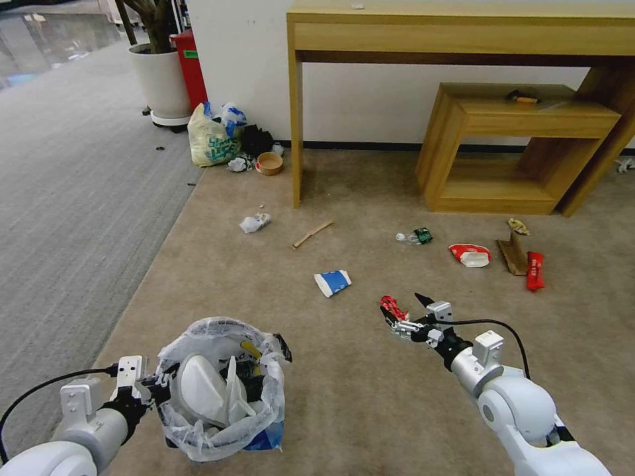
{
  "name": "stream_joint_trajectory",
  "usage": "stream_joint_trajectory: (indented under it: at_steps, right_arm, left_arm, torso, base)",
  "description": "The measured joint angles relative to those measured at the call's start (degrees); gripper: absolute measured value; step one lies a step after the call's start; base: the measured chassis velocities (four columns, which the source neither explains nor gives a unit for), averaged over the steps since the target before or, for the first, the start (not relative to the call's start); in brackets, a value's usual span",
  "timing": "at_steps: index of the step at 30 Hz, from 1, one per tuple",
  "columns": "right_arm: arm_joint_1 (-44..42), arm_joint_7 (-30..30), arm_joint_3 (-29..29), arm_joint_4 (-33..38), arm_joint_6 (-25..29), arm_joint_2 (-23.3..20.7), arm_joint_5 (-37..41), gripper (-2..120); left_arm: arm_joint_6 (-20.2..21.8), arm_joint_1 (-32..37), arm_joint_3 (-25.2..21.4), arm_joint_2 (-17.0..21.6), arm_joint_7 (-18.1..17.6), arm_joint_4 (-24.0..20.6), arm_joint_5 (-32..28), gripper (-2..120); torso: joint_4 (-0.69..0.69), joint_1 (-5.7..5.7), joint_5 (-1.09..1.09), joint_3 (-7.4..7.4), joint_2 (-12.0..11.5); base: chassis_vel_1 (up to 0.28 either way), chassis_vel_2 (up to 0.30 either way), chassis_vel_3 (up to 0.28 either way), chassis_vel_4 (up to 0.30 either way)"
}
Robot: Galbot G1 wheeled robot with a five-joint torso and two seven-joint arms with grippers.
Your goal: Pick up the trash bin and place the garbage on the floor into it.
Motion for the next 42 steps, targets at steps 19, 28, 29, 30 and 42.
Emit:
stream_joint_trajectory:
  at_steps: [19, 28, 29, 30, 42]
  right_arm:
    - [-1.1, -0.5, 2.0, -0.2, 0.5, -0.5, -0.1, 100]
    - [-2.1, -1.0, 3.5, -0.2, 1.1, -0.7, 0.0, 100]
    - [-2.1, -1.0, 3.5, -0.2, 1.1, -0.7, 0.0, 100]
    - [-2.3, -1.1, 3.8, -0.2, 1.2, -0.7, -0.1, 100]
    - [-5.5, -2.2, 6.5, -1.5, 2.4, -0.3, -0.9, 100]
  left_arm:
    - [0.0, 0.1, -0.5, -0.2, 0.3, 0.7, -0.1, 0]
    - [0.0, 1.3, -0.9, -0.2, 0.8, 0.6, -0.1, 0]
    - [0.0, 1.3, -0.9, -0.2, 0.8, 0.6, -0.1, 0]
    - [0.0, 1.4, -0.9, -0.3, 0.9, 0.5, -0.1, 0]
    - [0.0, 1.8, -1.0, -0.6, 1.1, 0.7, -0.1, 0]
  torso:
    - [0.0, 0.0, 0.0, 0.0, 0.0]
    - [-0.01, 0.0, 0.01, 0.0, 0.0]
    - [-0.01, 0.0, 0.01, 0.0, 0.0]
    - [0.0, 0.0, 0.01, 0.0, 0.0]
    - [-0.01, 0.0, 0.0, 0.0, 0.0]
  base:
    - [-0.153, -0.144, 0.141, 0.15]
    - [-0.151, -0.148, 0.155, 0.154]
    - [-0.166, -0.143, 0.175, 0.152]
    - [-0.141, -0.144, 0.175, 0.158]
    - [-0.15, -0.148, 0.152, 0.149]
